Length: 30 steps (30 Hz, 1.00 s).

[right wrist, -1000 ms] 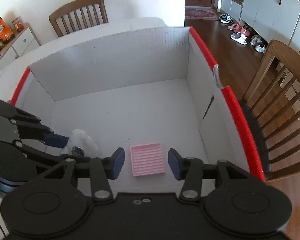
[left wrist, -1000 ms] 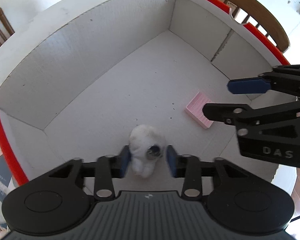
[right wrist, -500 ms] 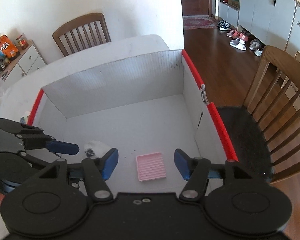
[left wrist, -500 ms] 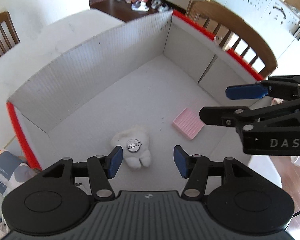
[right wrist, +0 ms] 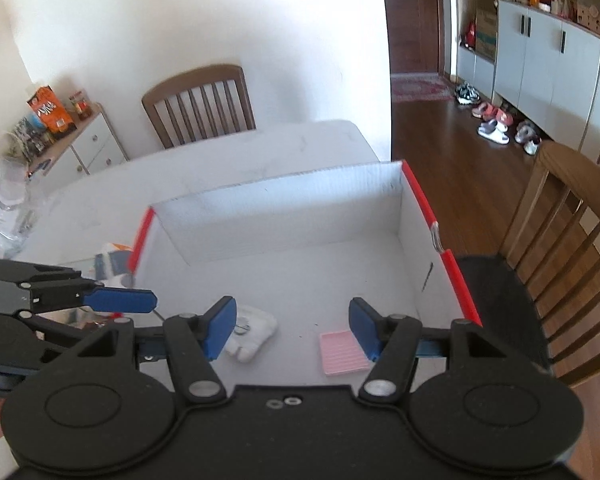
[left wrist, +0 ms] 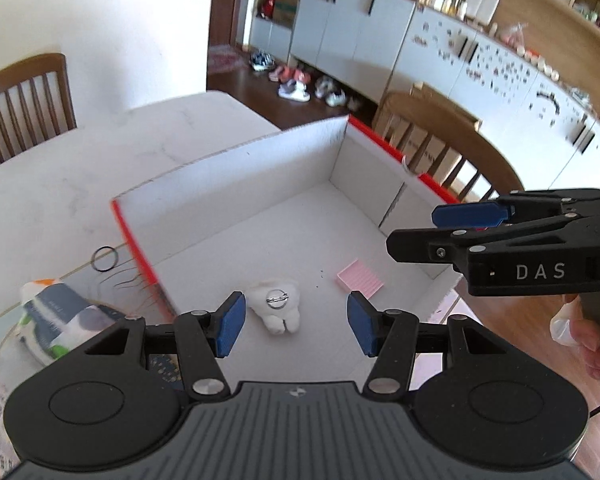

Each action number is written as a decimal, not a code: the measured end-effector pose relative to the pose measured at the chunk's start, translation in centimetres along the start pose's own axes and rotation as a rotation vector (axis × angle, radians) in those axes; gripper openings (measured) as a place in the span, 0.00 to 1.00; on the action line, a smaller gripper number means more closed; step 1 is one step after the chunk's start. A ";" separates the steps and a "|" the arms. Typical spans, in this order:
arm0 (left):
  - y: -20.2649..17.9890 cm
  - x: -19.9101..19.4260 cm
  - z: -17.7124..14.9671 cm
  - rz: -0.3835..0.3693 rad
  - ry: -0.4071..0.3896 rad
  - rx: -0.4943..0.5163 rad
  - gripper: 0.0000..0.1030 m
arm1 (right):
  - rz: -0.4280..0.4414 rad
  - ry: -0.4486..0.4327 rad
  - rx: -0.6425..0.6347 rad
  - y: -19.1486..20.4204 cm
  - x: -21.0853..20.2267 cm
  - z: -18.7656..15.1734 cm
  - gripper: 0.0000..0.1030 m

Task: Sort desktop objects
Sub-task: 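Move both tools back from the box toward the pile of items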

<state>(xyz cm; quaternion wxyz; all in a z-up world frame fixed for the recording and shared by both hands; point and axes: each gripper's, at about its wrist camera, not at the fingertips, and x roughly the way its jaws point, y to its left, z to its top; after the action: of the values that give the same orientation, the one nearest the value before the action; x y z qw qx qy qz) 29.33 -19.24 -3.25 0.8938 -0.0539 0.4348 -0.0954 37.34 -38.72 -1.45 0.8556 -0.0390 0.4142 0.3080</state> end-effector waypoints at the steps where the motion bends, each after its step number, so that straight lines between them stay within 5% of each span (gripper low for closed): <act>1: 0.2 -0.6 -0.2 0.000 -0.013 -0.002 0.53 | 0.000 -0.005 -0.004 0.4 -0.3 -0.1 0.61; 9: 3.0 -6.1 -2.5 0.004 -0.105 0.002 0.53 | 0.002 -0.059 -0.019 4.2 -2.3 -1.0 0.62; 30: 10.6 -14.8 -9.9 0.041 -0.197 0.029 0.53 | 0.041 -0.105 -0.085 16.2 -3.1 -4.4 0.67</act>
<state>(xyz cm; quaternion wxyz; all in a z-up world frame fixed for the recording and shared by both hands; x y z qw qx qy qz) 13.92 -5.76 0.15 0.9348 -0.0411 0.3442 -0.0778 23.79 -28.59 0.98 0.8671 -0.0505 0.3563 0.3445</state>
